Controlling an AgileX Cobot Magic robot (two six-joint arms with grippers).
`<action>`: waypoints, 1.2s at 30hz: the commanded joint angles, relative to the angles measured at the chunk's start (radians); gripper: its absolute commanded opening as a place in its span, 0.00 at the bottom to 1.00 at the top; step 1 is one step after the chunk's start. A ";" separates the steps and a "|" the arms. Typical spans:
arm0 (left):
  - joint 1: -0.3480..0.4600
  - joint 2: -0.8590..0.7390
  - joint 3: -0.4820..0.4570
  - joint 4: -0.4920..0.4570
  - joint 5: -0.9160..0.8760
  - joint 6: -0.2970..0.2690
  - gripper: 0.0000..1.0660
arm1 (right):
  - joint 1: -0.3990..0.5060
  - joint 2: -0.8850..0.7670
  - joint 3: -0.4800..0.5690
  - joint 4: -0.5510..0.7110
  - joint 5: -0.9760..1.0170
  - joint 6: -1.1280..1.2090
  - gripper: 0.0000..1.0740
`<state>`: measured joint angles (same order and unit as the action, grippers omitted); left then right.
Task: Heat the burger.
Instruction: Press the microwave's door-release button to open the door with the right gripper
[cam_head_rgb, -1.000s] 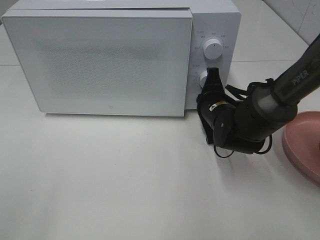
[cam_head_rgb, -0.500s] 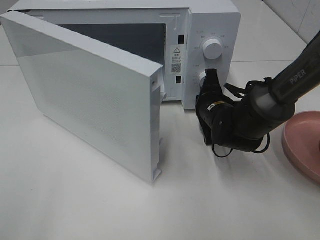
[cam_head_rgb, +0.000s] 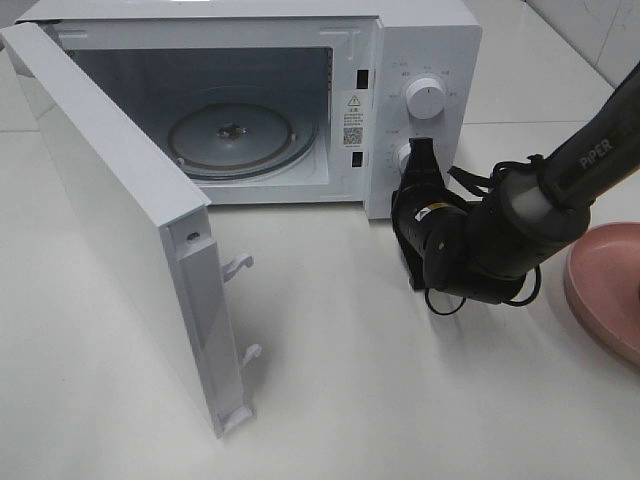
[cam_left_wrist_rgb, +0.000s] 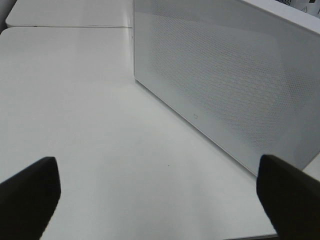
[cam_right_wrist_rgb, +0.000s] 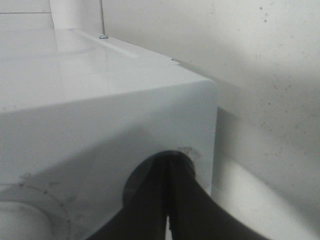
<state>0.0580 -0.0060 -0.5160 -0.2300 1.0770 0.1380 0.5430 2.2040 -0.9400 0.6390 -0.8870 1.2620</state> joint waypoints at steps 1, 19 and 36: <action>-0.002 -0.014 0.001 -0.008 -0.006 0.003 0.94 | -0.071 -0.002 -0.106 -0.081 -0.379 -0.038 0.00; -0.002 -0.014 0.001 -0.008 -0.006 0.003 0.94 | -0.068 -0.082 0.066 -0.112 -0.157 -0.032 0.00; -0.002 -0.014 0.001 -0.008 -0.006 0.003 0.94 | -0.056 -0.231 0.258 -0.207 0.047 -0.008 0.01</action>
<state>0.0580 -0.0060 -0.5160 -0.2300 1.0770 0.1380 0.4900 1.9990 -0.6920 0.4560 -0.8700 1.2550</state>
